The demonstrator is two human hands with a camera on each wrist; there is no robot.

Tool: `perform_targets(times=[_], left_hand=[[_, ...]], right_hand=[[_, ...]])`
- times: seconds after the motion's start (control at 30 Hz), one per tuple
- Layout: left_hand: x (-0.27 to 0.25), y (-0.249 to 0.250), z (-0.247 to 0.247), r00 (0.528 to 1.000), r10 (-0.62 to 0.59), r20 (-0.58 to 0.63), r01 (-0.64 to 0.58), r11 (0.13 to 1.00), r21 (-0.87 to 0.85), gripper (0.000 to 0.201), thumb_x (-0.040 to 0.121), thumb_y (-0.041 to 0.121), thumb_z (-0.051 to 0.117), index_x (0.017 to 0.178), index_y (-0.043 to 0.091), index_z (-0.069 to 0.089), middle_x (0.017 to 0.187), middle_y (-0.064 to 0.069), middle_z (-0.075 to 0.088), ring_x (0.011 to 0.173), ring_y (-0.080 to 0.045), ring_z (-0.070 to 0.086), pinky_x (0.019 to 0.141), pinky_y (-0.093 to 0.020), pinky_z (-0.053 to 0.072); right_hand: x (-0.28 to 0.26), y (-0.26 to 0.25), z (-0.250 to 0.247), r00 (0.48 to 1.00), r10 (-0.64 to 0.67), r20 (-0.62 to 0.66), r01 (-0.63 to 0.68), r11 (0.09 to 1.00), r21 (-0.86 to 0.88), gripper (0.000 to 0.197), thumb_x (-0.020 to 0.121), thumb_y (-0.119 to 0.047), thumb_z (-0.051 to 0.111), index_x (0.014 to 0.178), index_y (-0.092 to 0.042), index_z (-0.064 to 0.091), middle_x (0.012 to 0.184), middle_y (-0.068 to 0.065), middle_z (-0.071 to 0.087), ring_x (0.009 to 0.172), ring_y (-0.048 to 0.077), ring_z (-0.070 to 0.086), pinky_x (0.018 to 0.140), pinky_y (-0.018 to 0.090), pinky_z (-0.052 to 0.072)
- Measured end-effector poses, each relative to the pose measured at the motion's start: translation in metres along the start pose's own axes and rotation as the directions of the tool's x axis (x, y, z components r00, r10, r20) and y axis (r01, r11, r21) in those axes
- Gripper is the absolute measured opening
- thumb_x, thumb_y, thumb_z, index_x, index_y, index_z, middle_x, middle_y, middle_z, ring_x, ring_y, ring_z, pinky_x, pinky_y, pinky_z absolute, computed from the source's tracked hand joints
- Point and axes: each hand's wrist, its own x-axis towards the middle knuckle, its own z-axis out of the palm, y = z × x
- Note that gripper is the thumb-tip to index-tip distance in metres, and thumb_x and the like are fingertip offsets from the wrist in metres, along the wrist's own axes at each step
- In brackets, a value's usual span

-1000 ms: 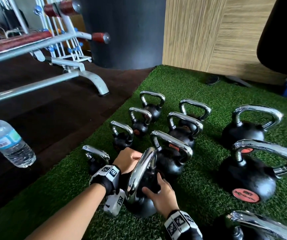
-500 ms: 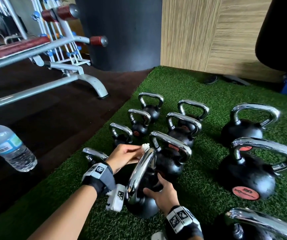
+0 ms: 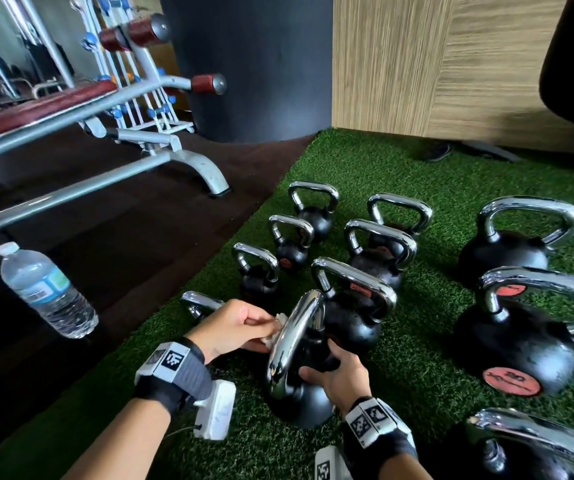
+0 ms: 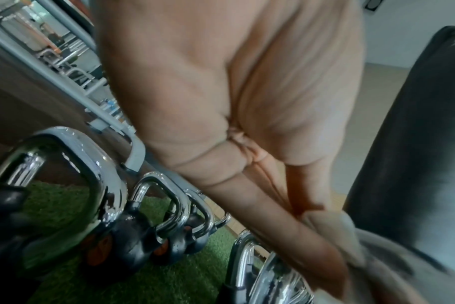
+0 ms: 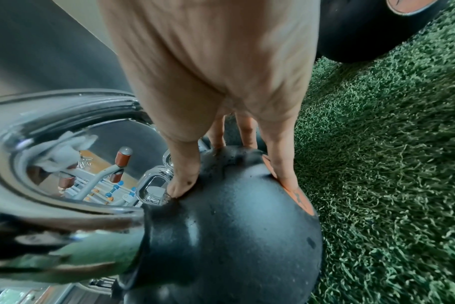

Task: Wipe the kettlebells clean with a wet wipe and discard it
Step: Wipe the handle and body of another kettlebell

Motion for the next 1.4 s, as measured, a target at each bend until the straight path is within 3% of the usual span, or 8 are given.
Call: perform_targets(times=[0.3, 0.5, 0.73, 0.9, 1.03, 1.13, 1.23, 1.4], left_hand=[[-0.039, -0.02, -0.003, 0.999, -0.025, 0.037, 0.022, 0.997, 0.07, 0.028, 0.078, 0.026, 0.077, 0.101, 0.01, 0.08, 0.094, -0.01, 0.079, 0.086, -0.016, 0.073, 0.081, -0.031, 0.061], [-0.042, -0.03, 0.017, 0.995, -0.094, -0.034, 0.096, 0.993, 0.071, 0.027, 0.087, 0.0, 0.071, 0.073, 0.021, 0.08, 0.073, 0.002, 0.077, 0.071, -0.006, 0.074, 0.066, -0.02, 0.06], [-0.04, -0.039, 0.032, 0.985, -0.126, -0.122, 0.141, 0.983, 0.122, 0.012, 0.09, -0.004, 0.068, 0.097, 0.0, 0.077, 0.094, -0.019, 0.077, 0.079, -0.018, 0.073, 0.075, -0.026, 0.062], [-0.044, -0.025, 0.021, 0.975, -0.123, -0.183, 0.134, 0.99, 0.049, 0.012, 0.09, 0.002, 0.071, 0.086, 0.01, 0.079, 0.081, -0.004, 0.079, 0.076, -0.013, 0.076, 0.071, -0.025, 0.062], [-0.052, 0.005, 0.006, 0.95, 0.025, -0.311, -0.067, 0.99, -0.126, 0.012, 0.083, 0.013, 0.076, 0.086, 0.021, 0.083, 0.091, -0.008, 0.079, 0.083, -0.015, 0.076, 0.069, -0.021, 0.06], [-0.056, 0.025, 0.005, 0.946, 0.068, -0.317, -0.161, 0.947, -0.279, 0.017, 0.074, 0.02, 0.079, 0.09, 0.023, 0.084, 0.098, -0.008, 0.079, 0.089, -0.014, 0.076, 0.071, -0.023, 0.061], [-0.055, 0.034, 0.01, 0.955, 0.103, -0.277, -0.188, 0.935, -0.3, 0.022, 0.077, 0.021, 0.077, 0.098, 0.016, 0.082, 0.104, -0.009, 0.078, 0.098, -0.018, 0.075, 0.075, -0.024, 0.06], [-0.052, 0.04, 0.022, 0.948, 0.096, -0.304, -0.203, 0.917, -0.343, 0.041, 0.072, 0.022, 0.081, 0.108, 0.005, 0.072, 0.102, -0.016, 0.077, 0.093, -0.021, 0.076, 0.072, -0.024, 0.06]], right_hand=[[0.005, -0.002, -0.004, 1.0, 0.017, -0.003, -0.017, 1.0, 0.013, 0.1, 0.057, -0.034, 0.095, 0.144, -0.021, 0.047, 0.135, 0.002, 0.06, 0.124, 0.017, 0.056, 0.105, 0.027, 0.042], [0.003, -0.001, -0.005, 0.999, 0.036, -0.01, -0.036, 0.999, 0.025, 0.101, 0.054, -0.037, 0.095, 0.142, -0.027, 0.048, 0.132, 0.001, 0.062, 0.12, 0.017, 0.059, 0.099, 0.026, 0.045], [0.001, -0.001, -0.004, 0.999, 0.037, -0.026, -0.037, 0.999, 0.022, 0.1, 0.053, -0.038, 0.095, 0.142, -0.028, 0.049, 0.133, 0.002, 0.061, 0.121, 0.018, 0.058, 0.103, 0.03, 0.046], [-0.006, -0.019, -0.011, 0.993, -0.077, -0.087, 0.061, 0.982, -0.181, 0.075, 0.069, -0.034, 0.086, 0.137, -0.024, 0.054, 0.132, 0.005, 0.058, 0.121, 0.022, 0.056, 0.103, 0.033, 0.046], [-0.026, -0.061, -0.029, 0.788, -0.475, -0.391, 0.422, 0.88, -0.219, 0.029, 0.079, -0.024, 0.076, 0.107, -0.028, 0.07, 0.101, -0.002, 0.06, 0.092, 0.013, 0.061, 0.079, 0.025, 0.049], [-0.048, -0.093, -0.044, 0.597, -0.75, -0.286, 0.747, 0.649, -0.145, 0.028, 0.077, -0.031, 0.081, 0.104, -0.027, 0.076, 0.09, -0.011, 0.066, 0.077, 0.0, 0.062, 0.069, 0.016, 0.051], [-0.064, -0.106, -0.046, 0.564, -0.824, -0.05, 0.825, 0.565, -0.011, 0.045, 0.072, -0.035, 0.084, 0.115, -0.024, 0.073, 0.107, -0.011, 0.071, 0.095, -0.002, 0.066, 0.081, 0.014, 0.054], [-0.066, -0.106, -0.04, 0.562, -0.815, -0.142, 0.82, 0.571, -0.031, 0.046, 0.068, -0.029, 0.087, 0.112, -0.02, 0.075, 0.109, -0.011, 0.073, 0.098, -0.007, 0.067, 0.087, 0.008, 0.049]])
